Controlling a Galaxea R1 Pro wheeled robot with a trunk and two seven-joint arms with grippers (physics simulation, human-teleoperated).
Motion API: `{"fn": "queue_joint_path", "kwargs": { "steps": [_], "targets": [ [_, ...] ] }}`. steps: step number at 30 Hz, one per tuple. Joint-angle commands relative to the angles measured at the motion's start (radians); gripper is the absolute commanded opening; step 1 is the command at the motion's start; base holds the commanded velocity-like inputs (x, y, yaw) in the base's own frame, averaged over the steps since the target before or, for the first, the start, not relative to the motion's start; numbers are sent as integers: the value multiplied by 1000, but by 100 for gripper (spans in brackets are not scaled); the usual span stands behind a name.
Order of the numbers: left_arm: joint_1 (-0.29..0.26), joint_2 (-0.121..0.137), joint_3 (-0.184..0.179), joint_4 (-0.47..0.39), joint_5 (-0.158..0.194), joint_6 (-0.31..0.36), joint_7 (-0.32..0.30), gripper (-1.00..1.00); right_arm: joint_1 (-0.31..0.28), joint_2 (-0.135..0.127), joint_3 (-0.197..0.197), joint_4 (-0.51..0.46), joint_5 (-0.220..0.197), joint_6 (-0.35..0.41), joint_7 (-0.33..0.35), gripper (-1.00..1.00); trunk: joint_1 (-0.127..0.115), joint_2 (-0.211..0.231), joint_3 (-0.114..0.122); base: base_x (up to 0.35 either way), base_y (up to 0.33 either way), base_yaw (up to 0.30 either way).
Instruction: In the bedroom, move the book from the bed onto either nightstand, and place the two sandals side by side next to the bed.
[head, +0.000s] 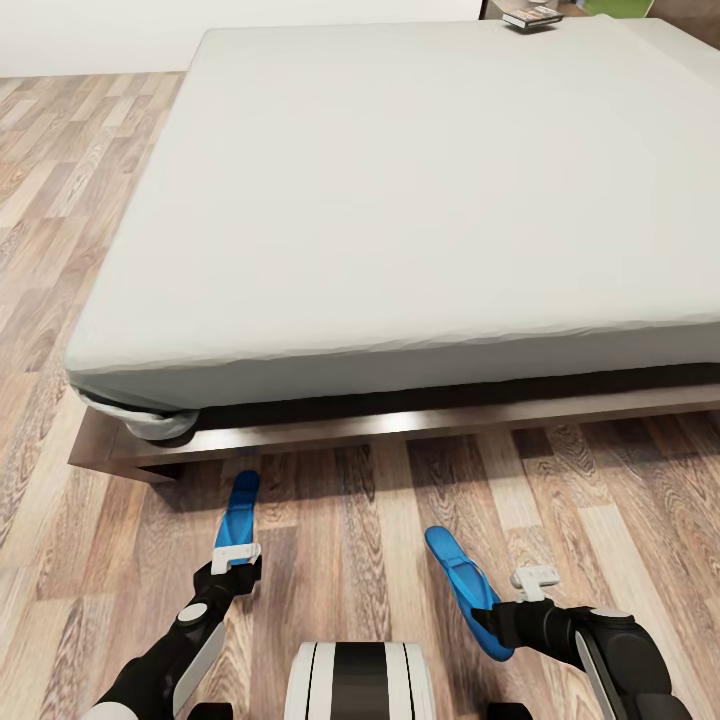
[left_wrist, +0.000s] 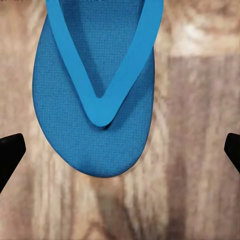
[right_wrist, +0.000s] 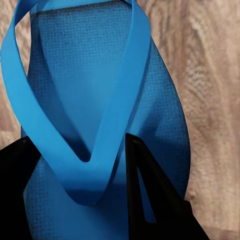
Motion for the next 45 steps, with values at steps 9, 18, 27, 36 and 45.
{"fn": "queue_joint_path", "kwargs": {
  "steps": [9, 18, 27, 36, 45],
  "targets": [
    [0, 2, -8, -2, 9, 0, 10, 100, 0, 0, -2, -1, 11, 3, 9, -100, 0, 0, -1, 0, 0, 0],
    [0, 4, -3, -1, 8, 8, 14, 100, 0, -1, -3, 0, 12, 3, 9, -100, 0, 0, -1, 0, 0, 0],
    [2, 30, -1, 8, 6, 16, 10, 100, 0, -3, -11, 7, 12, 4, 9, -100, 0, 0, -1, 0, 0, 0],
    [4, 103, 1, 16, 9, 16, 7, 100, 0, -4, -12, 10, 11, 4, -5, -100, 0, 0, -1, 0, 0, 0],
    [3, 147, 2, 48, 10, 13, 9, 100, 0, -3, -12, 11, 10, 4, -23, -100, 0, 0, -1, 0, 0, 0]
  ]
}}
